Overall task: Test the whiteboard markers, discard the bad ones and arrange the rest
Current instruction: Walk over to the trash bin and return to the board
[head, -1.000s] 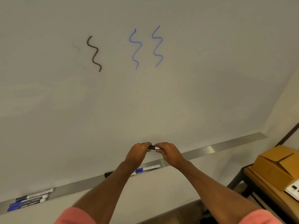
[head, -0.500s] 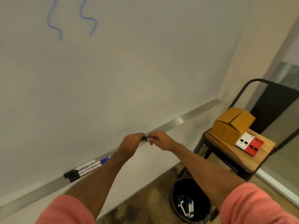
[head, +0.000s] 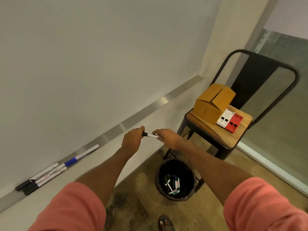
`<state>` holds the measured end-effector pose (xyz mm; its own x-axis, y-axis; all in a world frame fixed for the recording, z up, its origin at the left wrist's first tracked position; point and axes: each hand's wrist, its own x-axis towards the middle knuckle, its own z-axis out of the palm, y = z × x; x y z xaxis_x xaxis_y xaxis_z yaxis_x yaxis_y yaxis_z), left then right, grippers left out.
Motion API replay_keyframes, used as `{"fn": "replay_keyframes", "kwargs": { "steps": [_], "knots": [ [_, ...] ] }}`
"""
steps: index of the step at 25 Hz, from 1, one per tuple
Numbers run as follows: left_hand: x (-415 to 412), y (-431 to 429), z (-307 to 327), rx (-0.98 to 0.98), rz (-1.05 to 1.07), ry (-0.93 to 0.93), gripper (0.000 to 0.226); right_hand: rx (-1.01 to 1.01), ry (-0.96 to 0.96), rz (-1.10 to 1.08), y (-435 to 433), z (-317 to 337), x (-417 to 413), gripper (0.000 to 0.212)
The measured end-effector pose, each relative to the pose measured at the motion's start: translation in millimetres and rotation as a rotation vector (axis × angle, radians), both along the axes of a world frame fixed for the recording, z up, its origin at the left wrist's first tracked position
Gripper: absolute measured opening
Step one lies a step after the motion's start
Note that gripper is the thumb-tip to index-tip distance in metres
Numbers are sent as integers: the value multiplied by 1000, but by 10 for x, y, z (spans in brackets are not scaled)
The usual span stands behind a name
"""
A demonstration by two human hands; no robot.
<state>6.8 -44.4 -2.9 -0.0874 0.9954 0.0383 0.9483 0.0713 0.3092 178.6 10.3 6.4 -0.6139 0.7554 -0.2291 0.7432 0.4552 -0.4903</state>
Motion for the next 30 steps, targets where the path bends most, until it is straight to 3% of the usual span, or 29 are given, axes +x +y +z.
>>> {"fn": "replay_keyframes", "kwargs": {
  "steps": [4, 6, 10, 14, 23, 30],
  "knots": [
    [386, 108, -609, -180, -42, -6, 66, -27, -128, -101, 68, -535, 280, 32],
    [599, 119, -926, -279, -103, -10, 74, -89, -190, -188, 50, -867, 401, 32],
    [914, 140, -1616, -459, -166, 8, 73, -203, -242, -346, -19, -1515, 558, 39],
    [1117, 129, -2218, -592, -207, -5, 69, -296, -307, -415, -80, -2165, 723, 28],
    [1265, 249, -3008, -680, -215, 10, 66, -383, -385, -442, -87, -3135, 895, 29],
    [1370, 288, -3209, -669, -225, 1, 64, -368, -362, -492, -90, -3385, 1033, 46]
  ]
}}
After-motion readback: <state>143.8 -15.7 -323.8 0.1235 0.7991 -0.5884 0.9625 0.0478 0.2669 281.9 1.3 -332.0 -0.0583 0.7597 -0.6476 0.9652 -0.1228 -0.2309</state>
